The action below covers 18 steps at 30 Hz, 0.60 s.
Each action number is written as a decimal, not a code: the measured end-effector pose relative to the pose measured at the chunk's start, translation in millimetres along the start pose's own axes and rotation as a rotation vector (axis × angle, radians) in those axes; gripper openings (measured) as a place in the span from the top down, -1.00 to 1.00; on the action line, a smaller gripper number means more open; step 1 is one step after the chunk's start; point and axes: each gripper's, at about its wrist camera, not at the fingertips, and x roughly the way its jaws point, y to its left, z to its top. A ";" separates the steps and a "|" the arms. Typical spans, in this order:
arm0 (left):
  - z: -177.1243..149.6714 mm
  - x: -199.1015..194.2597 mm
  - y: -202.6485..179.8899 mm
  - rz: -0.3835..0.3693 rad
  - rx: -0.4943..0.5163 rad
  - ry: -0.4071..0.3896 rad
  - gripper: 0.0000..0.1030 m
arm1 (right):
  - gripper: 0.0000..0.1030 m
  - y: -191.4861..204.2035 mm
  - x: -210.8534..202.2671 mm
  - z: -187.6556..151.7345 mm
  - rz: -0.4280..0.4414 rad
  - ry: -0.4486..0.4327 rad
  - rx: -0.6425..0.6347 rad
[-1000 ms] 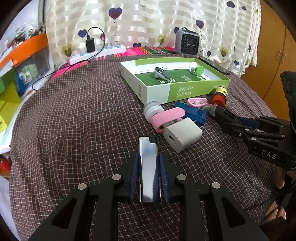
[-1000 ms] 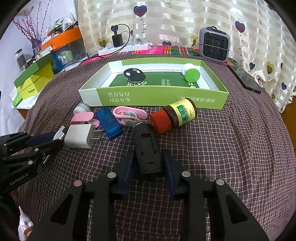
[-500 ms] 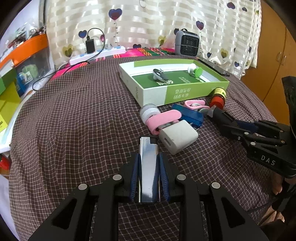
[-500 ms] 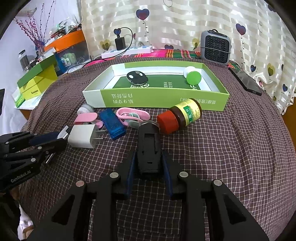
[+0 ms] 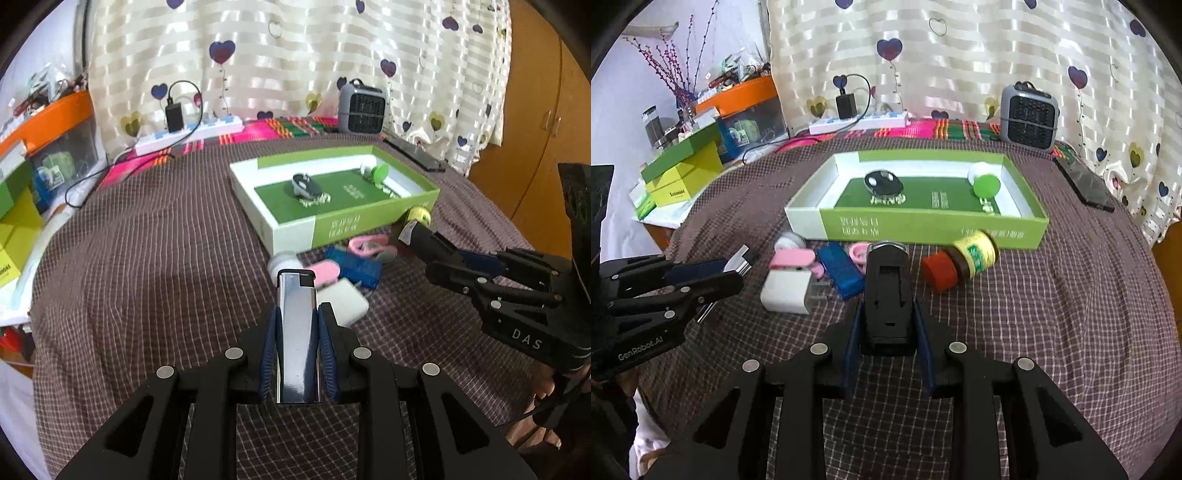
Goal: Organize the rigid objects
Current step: 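Close the right gripper on the black rectangular block, then carry the silver lighter with the left gripper over the box while the right gripper carries the black block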
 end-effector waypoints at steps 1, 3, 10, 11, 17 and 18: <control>3.3 -0.4 0.6 -0.004 -0.003 -0.002 0.57 | 0.45 -0.1 -1.2 1.7 0.000 -0.004 -0.001; 10.2 -0.6 0.8 -0.007 -0.004 -0.010 0.57 | 0.45 -1.3 -3.0 6.3 0.000 -0.009 0.001; 37.7 9.8 0.6 -0.033 -0.011 -0.017 0.57 | 0.45 -11.6 -2.7 25.4 -0.007 -0.013 0.003; 42.5 12.9 0.3 -0.036 -0.011 -0.017 0.57 | 0.45 -13.2 -2.5 27.9 -0.007 -0.013 0.004; 68.1 29.7 -0.4 -0.048 -0.012 -0.016 0.57 | 0.45 -28.2 4.6 48.5 -0.004 -0.005 0.012; 71.7 32.9 -0.3 -0.049 -0.012 -0.014 0.57 | 0.45 -30.5 6.1 51.6 -0.002 -0.003 0.014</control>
